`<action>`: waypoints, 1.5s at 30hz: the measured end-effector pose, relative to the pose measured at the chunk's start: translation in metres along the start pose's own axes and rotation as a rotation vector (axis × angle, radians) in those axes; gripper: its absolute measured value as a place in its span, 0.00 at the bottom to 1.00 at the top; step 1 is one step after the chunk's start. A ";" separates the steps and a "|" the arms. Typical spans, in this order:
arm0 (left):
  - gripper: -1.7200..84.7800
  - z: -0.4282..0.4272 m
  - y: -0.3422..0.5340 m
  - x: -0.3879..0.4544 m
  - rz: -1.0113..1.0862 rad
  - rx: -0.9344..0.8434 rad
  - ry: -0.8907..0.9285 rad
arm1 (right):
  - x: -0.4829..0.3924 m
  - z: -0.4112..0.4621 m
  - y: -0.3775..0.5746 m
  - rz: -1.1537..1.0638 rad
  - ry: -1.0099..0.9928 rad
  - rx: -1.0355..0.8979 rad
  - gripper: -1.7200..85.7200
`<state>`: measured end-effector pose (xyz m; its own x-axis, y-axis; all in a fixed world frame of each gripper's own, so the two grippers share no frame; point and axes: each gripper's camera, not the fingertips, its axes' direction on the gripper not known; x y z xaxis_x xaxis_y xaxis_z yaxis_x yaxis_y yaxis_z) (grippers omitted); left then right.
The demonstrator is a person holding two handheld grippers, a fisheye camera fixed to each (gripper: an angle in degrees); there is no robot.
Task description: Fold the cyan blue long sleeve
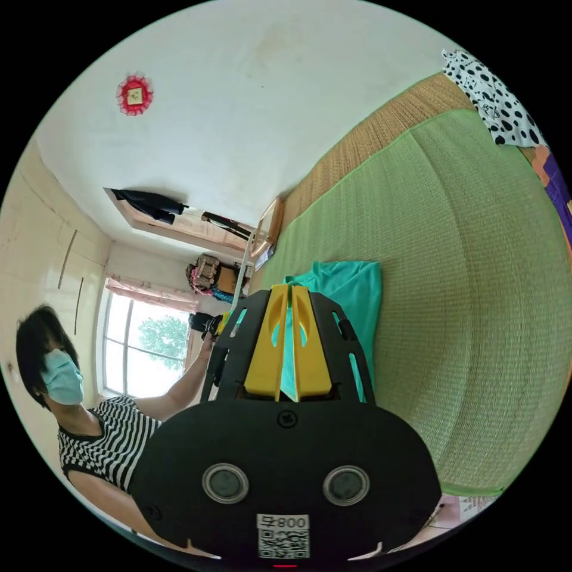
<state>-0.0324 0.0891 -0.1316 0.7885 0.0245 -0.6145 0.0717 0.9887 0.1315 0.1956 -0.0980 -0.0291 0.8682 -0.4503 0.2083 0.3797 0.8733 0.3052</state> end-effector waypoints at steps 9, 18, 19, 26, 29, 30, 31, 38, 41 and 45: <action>0.06 0.040 -0.125 -0.078 -0.140 -0.032 -0.113 | 0.084 0.101 -0.079 0.152 0.054 -0.100 0.03; 0.05 0.038 -0.204 -0.119 -0.161 0.022 -0.096 | 0.131 0.148 -0.099 0.227 0.031 -0.079 0.03; 0.05 0.035 -0.210 -0.122 -0.156 0.042 -0.093 | 0.135 0.148 -0.099 0.237 0.017 -0.050 0.04; 0.06 0.014 -0.228 -0.126 -0.065 0.208 0.025 | 0.116 0.163 -0.101 0.147 0.034 -0.021 0.06; 0.07 0.032 -0.227 -0.122 -0.030 0.118 0.028 | 0.091 0.185 -0.094 0.059 0.096 -0.069 0.09; 0.07 0.038 -0.227 -0.121 -0.030 0.091 0.018 | 0.083 0.195 -0.090 0.033 0.129 -0.082 0.10; 0.08 0.051 -0.228 -0.121 -0.022 0.037 0.010 | 0.077 0.205 -0.086 0.010 0.166 -0.100 0.10; 0.10 0.100 -0.263 -0.139 -0.062 -0.094 0.002 | 0.076 0.247 -0.081 0.019 0.231 -0.112 0.10; 0.10 0.105 -0.282 -0.143 -0.067 -0.100 -0.031 | 0.077 0.260 -0.087 0.020 0.252 -0.108 0.10; 0.07 0.104 -0.302 -0.150 -0.084 -0.084 -0.010 | 0.085 0.279 -0.095 0.047 0.258 -0.112 0.07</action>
<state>-0.1092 -0.2285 0.0020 0.7878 -0.0596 -0.6130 0.0862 0.9962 0.0139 0.1444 -0.2712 0.2191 0.9329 -0.3591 -0.0284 0.3576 0.9136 0.1936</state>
